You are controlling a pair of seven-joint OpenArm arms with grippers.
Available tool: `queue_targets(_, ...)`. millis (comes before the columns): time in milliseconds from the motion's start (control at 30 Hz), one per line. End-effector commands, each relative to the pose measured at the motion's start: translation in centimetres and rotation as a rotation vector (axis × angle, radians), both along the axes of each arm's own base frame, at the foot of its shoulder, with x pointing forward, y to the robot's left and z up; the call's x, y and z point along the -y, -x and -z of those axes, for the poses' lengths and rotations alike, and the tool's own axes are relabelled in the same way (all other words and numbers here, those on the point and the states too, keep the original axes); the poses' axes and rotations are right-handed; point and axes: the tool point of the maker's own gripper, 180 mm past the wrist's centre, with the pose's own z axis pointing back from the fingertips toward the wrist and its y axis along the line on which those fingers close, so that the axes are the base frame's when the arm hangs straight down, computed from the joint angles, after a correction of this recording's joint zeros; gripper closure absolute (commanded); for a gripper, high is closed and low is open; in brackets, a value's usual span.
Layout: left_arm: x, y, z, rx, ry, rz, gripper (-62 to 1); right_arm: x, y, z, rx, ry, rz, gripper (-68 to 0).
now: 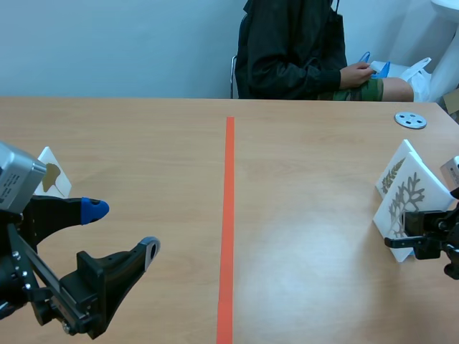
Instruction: Sort the leaf by its shape. The table is split by an orange tape line. A compound leaf with several leaflets goes to the left side, a simple leaf with one blade goes to the right side. Return to the home posture when a red brick is placed on the table.
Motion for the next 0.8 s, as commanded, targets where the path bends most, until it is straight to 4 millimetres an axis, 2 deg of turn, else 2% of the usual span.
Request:
queue_targets(0,0.3,-0.4,-1.3,0.041,0.021,0.001,-57.2,0.4,-0.9,-1.6,0.050,0.003,0.004,-17.7)
queue_targets(100,0.3,-0.4,-1.3,0.041,0.021,0.001,-57.2,0.4,-1.0,-1.8,0.060,-0.014,0.010,-25.4)
queue_targets(267,0.3,-0.4,-1.3,0.040,0.021,0.001,-57.2,0.5,-1.2,-2.4,0.077,-0.024,0.014,-28.3)
queue_targets(400,0.3,-0.4,-1.3,0.040,0.021,0.001,-57.2,0.9,-1.7,-4.1,0.116,-0.055,0.026,-28.9)
queue_targets(600,0.3,-0.4,-1.3,0.040,0.021,0.001,-57.2,1.2,-1.9,-6.9,0.144,-0.054,-0.017,-38.7)
queue_targets(767,0.3,-0.4,-1.3,0.040,0.020,0.001,-57.2,1.8,-1.7,-10.1,0.210,-0.020,-0.017,-44.5)
